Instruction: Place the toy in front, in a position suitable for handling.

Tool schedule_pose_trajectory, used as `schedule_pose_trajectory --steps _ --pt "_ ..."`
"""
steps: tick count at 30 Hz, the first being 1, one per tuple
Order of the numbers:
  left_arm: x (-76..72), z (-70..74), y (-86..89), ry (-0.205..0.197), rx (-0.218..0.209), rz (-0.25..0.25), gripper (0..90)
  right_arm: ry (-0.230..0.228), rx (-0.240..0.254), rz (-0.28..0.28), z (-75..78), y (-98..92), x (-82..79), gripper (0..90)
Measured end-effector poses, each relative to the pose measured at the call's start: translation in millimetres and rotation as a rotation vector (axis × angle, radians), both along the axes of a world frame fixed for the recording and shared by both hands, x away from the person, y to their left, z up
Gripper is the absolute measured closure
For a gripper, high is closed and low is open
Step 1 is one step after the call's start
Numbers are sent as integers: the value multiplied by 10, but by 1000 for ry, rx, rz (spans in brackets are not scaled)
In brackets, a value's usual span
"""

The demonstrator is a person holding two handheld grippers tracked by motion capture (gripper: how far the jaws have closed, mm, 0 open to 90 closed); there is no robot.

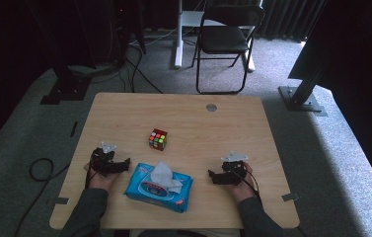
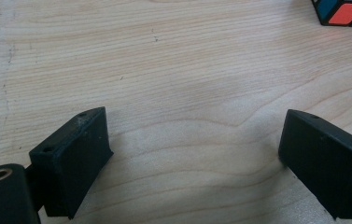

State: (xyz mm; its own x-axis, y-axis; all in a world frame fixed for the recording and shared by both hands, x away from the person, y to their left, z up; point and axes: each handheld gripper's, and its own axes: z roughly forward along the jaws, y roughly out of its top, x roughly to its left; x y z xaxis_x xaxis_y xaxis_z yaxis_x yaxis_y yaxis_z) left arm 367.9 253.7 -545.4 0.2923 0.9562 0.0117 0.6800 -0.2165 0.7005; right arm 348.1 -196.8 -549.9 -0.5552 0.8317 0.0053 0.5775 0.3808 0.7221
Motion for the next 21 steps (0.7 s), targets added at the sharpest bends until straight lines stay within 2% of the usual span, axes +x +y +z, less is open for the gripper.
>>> schedule_pose_trajectory --steps 8,13,15,21 --pt "-5 2 8 -5 3 5 112 0 0 -18 0 2 15 123" --pt "-7 8 25 0 3 -19 114 -5 2 -22 0 8 2 142" --pt "-23 14 21 -8 3 -35 150 -4 2 -19 1 6 4 141" --pt "-42 45 -14 -14 41 -30 219 -4 1 -4 1 0 -16 142"
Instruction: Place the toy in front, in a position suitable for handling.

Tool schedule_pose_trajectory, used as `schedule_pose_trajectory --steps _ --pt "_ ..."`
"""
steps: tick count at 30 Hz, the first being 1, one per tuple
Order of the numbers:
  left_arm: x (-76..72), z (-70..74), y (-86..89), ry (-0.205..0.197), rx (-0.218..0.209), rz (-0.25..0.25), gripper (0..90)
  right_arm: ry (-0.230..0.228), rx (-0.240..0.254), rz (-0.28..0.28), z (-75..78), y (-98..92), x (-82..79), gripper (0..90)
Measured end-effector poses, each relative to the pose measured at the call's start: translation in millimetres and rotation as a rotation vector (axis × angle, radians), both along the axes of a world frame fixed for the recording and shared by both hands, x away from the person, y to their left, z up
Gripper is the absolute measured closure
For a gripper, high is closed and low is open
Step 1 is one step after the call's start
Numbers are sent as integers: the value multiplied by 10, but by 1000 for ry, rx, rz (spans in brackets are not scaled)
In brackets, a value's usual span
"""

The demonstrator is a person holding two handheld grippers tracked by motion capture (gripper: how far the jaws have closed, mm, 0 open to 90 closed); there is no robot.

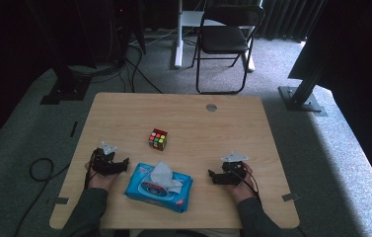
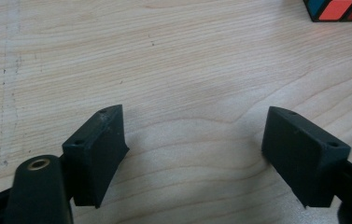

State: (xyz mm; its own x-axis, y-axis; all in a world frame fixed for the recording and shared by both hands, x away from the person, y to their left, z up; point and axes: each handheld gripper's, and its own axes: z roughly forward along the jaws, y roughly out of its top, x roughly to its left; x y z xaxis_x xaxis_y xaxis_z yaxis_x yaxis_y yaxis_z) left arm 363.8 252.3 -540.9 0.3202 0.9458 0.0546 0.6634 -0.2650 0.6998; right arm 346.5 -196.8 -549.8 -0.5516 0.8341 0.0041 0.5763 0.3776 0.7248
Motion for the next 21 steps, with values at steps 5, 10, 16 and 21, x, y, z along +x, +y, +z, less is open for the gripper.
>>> schedule_pose_trajectory --steps 5,10,16,21 --pt "36 48 10 34 -65 -8 250 0 0 -2 0 0 -3 141" --pt "51 115 25 29 -98 5 254 0 1 -2 0 0 -3 141" --pt "75 165 29 31 -131 6 267 0 1 -3 0 1 -2 141" --pt "96 232 5 30 -149 -5 267 0 1 -3 0 1 -3 141"
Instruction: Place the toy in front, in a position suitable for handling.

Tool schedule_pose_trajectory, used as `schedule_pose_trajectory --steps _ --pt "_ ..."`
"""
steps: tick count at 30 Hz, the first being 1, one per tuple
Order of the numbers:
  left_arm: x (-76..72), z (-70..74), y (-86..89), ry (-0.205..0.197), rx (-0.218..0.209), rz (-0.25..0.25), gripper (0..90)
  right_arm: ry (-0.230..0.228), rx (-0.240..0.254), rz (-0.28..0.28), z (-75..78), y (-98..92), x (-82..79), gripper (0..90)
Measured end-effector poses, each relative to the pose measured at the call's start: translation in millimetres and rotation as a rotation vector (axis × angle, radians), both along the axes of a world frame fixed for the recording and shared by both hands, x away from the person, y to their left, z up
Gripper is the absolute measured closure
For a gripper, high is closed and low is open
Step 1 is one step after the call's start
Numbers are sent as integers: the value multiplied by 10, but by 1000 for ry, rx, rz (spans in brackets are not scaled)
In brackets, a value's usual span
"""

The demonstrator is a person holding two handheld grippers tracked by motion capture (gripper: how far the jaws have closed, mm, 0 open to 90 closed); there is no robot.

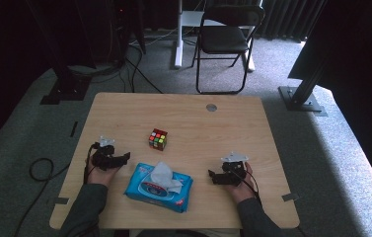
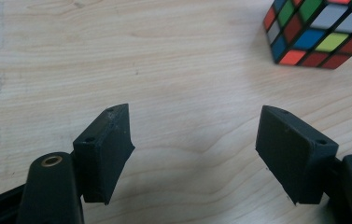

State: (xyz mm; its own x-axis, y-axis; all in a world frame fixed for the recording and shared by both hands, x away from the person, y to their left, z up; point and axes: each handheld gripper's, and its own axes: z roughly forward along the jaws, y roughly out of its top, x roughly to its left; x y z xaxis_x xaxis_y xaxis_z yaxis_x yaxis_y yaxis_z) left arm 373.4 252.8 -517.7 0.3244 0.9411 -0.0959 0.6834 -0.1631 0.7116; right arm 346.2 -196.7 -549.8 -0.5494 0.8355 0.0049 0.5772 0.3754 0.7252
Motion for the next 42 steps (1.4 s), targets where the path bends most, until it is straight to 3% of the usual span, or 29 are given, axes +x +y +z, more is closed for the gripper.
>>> schedule_pose_trajectory --steps 5,14,18,26,29,42 --pt "73 83 -35 9 -31 -18 272 1 1 -1 1 1 -1 141" --pt "155 201 -152 -19 4 -55 274 0 0 0 0 0 0 141" --pt "194 245 -269 -41 21 -100 273 0 0 -1 0 0 0 141" --pt "288 321 -466 -44 44 -160 272 0 0 0 0 0 0 141" --pt "355 332 -569 -32 52 -189 271 1 0 -1 0 0 0 141" --pt "535 293 -834 22 67 -205 255 1 -1 0 0 0 0 141"
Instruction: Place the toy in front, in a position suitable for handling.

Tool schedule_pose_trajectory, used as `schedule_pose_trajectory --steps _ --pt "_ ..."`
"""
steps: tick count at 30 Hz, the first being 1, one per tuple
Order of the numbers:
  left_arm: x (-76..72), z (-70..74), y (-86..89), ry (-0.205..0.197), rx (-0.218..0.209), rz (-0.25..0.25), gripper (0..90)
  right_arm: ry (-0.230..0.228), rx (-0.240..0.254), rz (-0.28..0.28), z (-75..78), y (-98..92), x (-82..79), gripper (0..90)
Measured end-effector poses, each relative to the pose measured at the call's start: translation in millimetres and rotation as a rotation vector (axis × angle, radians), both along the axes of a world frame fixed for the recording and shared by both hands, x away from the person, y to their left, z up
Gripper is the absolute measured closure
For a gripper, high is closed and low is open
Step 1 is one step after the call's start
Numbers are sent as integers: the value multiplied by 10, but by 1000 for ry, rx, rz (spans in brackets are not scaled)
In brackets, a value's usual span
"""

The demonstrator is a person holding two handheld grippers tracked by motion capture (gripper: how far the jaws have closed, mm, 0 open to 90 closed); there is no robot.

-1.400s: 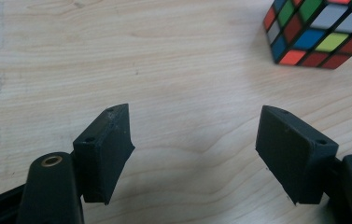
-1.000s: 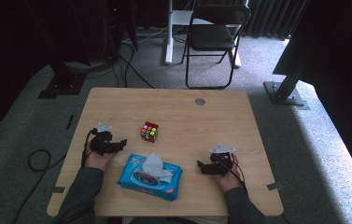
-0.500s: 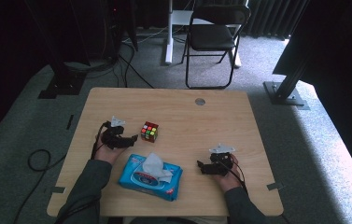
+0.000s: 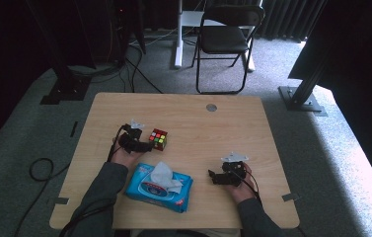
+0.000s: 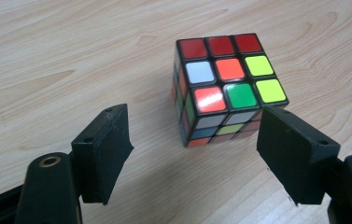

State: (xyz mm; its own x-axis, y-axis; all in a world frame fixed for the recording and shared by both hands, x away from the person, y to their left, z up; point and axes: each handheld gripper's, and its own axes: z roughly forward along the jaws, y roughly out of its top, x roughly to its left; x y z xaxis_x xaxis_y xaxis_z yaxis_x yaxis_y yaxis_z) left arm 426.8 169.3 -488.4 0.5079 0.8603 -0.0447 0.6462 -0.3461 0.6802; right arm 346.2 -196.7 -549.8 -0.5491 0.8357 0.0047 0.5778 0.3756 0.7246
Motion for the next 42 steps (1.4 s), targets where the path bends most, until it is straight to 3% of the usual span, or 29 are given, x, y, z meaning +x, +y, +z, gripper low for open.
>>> schedule_pose_trajectory --steps 10,13,19,31,42 --pt "115 -5 -134 36 -5 -5 214 0 0 0 0 0 0 141" --pt "153 -20 -163 55 -28 2 201 0 0 0 0 0 0 141" --pt "187 1 -225 45 -44 2 198 0 0 0 0 0 0 141" --pt "274 -33 -406 75 15 -15 190 0 0 0 0 0 0 141" --pt "315 -56 -442 86 65 -12 271 0 0 0 0 0 0 141"
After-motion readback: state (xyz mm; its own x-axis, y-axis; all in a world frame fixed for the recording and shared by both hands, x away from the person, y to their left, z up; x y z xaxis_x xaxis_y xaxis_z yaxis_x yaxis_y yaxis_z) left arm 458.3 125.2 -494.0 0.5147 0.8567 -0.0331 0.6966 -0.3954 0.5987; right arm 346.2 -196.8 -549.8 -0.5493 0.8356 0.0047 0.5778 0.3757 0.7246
